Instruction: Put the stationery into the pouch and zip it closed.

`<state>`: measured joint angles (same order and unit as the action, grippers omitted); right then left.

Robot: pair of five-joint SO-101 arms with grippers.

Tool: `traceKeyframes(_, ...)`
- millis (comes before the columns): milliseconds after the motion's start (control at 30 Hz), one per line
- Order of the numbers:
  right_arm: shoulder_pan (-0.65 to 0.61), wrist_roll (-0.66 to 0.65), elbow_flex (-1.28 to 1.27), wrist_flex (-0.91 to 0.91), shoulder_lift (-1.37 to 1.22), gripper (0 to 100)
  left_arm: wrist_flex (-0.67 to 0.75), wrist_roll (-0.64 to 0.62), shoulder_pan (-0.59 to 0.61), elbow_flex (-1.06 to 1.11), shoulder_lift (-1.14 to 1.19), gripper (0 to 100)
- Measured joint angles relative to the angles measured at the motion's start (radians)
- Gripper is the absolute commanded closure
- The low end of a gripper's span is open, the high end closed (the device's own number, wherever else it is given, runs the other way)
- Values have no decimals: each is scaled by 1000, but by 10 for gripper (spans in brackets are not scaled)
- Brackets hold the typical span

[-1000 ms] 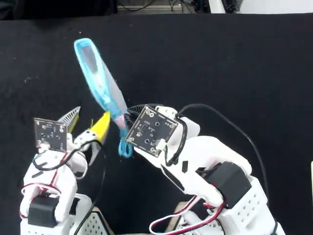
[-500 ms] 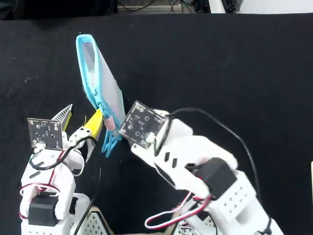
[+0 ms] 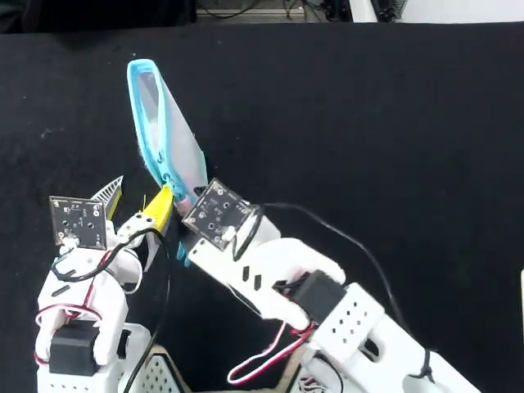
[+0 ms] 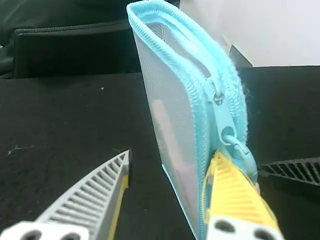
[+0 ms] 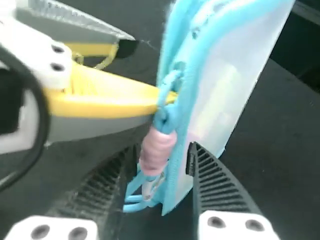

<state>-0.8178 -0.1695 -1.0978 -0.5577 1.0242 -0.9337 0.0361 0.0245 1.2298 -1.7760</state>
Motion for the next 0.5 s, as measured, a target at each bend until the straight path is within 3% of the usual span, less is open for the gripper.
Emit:
traceKeyframes(233,-2,51,-51,157,0,853,0,0,0,0,0,747)
traceKeyframes(333,-2,51,-51,163,0,988,0,0,0,0,0,747)
traceKeyframes(500,40,-29,-49,157,0,986,0,0,0,0,0,747)
